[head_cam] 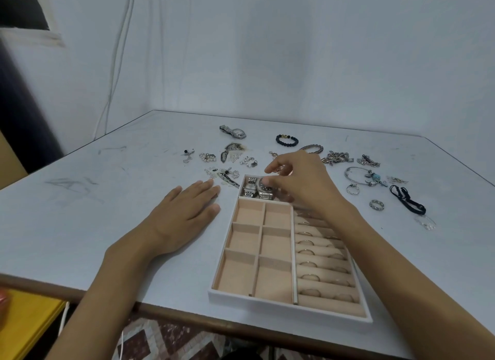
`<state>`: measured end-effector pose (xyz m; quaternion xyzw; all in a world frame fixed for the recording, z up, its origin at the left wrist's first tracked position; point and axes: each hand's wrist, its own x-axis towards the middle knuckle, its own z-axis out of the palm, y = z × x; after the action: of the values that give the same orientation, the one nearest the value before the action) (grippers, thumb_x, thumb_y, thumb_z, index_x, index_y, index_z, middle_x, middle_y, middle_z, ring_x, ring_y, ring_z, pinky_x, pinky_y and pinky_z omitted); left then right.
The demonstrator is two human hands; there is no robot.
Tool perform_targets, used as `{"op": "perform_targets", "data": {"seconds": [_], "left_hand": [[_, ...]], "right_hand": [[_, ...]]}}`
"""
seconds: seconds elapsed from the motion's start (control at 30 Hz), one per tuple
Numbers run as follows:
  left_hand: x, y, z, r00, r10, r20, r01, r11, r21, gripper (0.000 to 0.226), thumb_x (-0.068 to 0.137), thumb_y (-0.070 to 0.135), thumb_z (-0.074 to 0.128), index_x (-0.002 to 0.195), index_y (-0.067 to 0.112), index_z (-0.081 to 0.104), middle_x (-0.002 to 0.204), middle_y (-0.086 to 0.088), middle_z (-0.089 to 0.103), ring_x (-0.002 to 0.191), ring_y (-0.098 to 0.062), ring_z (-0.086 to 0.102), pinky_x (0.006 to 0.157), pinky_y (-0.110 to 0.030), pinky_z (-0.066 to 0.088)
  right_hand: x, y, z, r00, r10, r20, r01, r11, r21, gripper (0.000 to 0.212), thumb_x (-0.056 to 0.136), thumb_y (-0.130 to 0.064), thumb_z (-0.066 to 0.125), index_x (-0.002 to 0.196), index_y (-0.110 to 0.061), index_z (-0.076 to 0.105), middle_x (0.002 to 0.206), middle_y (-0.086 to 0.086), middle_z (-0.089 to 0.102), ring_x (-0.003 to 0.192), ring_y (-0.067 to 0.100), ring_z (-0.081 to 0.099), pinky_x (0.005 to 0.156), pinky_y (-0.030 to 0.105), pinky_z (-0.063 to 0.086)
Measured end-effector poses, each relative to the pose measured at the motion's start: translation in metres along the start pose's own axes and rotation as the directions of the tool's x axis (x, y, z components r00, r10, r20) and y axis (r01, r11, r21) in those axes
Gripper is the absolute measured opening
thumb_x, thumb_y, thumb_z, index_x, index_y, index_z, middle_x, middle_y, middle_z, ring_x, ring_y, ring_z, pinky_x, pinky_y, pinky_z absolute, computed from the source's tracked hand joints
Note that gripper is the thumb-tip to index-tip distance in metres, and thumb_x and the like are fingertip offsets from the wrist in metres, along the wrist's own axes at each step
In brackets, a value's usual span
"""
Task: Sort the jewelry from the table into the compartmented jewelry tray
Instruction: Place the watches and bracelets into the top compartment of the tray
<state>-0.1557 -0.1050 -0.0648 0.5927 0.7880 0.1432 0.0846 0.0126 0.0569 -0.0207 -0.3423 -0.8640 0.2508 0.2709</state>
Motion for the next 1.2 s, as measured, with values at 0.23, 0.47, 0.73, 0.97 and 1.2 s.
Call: {"op": "perform_targets", "data": {"seconds": [0.23,0.47,0.73,0.97,1.2], "left_hand": [[-0.0003,0.0001,-0.0008,1.0,-0.006,-0.002,0.006,1.0,0.001,0.052,0.101,0.046,0.022,0.15,0.031,0.014,0.157,0.018,0.003,0.144,0.003,-0.004,0.114,-0.023,-0.006],[-0.0006,0.0015,-0.0012,1.0,-0.004,-0.01,0.004,1.0,-0.001,0.051,0.101,0.041,0.024,0.15,0.031,0.014,0.157,0.018,0.003,0.144,0.003,-0.003,0.114,-0.022,-0.006],[-0.0008,0.0032,-0.0026,1.0,-0.005,-0.008,0.005,1.0,0.003,0.051,0.101,0.041,0.023,0.15,0.031,0.014,0.158,0.017,0.003,0.144,0.002,-0.003,0.113,-0.021,-0.006],[-0.0021,0.0039,-0.0026,1.0,-0.008,-0.002,0.008,1.0,-0.006,0.051,0.101,0.04,0.023,0.15,0.031,0.013,0.157,0.018,0.003,0.144,0.002,-0.004,0.113,-0.02,-0.007],[-0.002,0.0036,-0.0024,1.0,-0.007,-0.004,0.007,1.0,-0.011,0.051,0.101,0.041,0.024,0.15,0.031,0.014,0.157,0.018,0.003,0.144,0.003,-0.004,0.114,-0.021,-0.006]], "right_hand": [[0.0035,0.001,0.0012,0.996,0.011,0.086,-0.014,0.999,0.036,0.018,0.072,-0.032,0.08,0.084,-0.02,0.073,0.083,0.0,0.061,0.083,0.02,0.06,0.083,0.042,0.054],[0.0037,0.0023,0.0025,0.996,0.014,0.092,-0.02,0.998,0.064,0.017,0.072,-0.031,0.08,0.081,-0.02,0.071,0.083,0.0,0.061,0.083,0.021,0.06,0.085,0.045,0.054],[0.0021,0.0038,-0.0035,0.993,-0.003,0.119,-0.008,0.995,0.095,0.013,0.08,-0.022,0.075,0.09,-0.014,0.072,0.076,0.012,0.072,0.07,0.029,0.071,0.076,0.04,0.058],[0.0055,0.0054,-0.0007,0.994,0.006,0.111,-0.015,0.997,0.079,0.012,0.078,-0.019,0.077,0.088,-0.015,0.072,0.08,0.013,0.071,0.074,0.029,0.07,0.075,0.044,0.058],[0.0041,0.0042,-0.0051,0.989,0.044,0.143,-0.063,0.989,0.132,0.014,0.079,-0.012,0.076,0.091,-0.009,0.071,0.077,0.017,0.071,0.063,0.028,0.071,0.054,0.024,0.057]]}}
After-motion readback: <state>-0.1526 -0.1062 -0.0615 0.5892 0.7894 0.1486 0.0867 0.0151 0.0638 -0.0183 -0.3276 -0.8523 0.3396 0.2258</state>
